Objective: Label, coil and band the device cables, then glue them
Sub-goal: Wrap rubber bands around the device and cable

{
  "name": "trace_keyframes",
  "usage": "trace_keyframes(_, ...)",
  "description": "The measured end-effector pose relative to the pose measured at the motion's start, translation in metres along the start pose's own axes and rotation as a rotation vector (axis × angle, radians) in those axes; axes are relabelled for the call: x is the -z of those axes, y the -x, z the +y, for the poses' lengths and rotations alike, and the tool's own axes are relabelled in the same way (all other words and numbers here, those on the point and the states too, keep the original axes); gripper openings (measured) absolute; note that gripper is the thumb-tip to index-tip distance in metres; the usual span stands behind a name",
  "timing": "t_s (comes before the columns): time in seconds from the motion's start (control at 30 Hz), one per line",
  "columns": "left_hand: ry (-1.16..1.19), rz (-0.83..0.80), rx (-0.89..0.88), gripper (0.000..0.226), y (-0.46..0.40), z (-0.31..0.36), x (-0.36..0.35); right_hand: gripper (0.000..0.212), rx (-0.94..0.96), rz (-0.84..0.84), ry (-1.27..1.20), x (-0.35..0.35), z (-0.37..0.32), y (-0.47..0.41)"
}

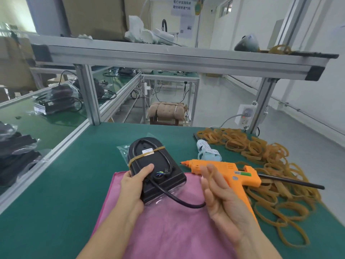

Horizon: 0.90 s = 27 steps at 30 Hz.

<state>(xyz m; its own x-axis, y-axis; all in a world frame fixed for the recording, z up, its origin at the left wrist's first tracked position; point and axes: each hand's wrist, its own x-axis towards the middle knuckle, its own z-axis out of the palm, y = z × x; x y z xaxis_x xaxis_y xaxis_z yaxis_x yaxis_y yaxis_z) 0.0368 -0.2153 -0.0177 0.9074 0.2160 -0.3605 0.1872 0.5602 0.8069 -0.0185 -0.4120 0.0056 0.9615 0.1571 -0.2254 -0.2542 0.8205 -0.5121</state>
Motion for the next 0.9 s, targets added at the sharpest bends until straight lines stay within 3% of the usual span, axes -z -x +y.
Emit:
trace_keyframes(0.1,0.029,0.022,0.009,0.039,0.0,0.005,-0.001,0.03,-0.027,0.036,0.005,0.006,0.015,0.002)
trace_keyframes(0.23,0.047,0.046,0.003,0.035,-0.001,0.008,-0.003,0.021,-0.055,0.106,0.224,0.009,0.029,-0.003)
trace_keyframes(0.3,0.063,0.063,-0.004,0.035,-0.001,0.01,-0.005,0.042,-0.159,0.049,0.336,0.012,0.028,-0.001)
trace_keyframes(0.37,0.091,0.087,-0.021,0.035,-0.003,0.013,-0.006,0.067,-0.275,-0.117,0.433,0.008,0.029,0.003)
trace_keyframes(0.47,0.146,0.116,-0.055,0.036,-0.005,0.016,-0.009,0.092,-0.277,-0.174,0.659,0.002,0.04,0.007)
trace_keyframes(0.6,0.144,0.099,-0.084,0.038,-0.003,0.013,-0.01,0.054,-0.051,0.109,0.628,-0.012,0.052,-0.003)
trace_keyframes(0.7,0.138,0.1,-0.12,0.04,-0.003,0.009,-0.009,0.033,0.103,0.216,0.577,-0.022,0.051,-0.014)
trace_keyframes(0.9,0.141,0.057,-0.157,0.041,0.003,-0.001,-0.01,0.022,0.401,0.307,0.802,-0.034,0.033,-0.028)
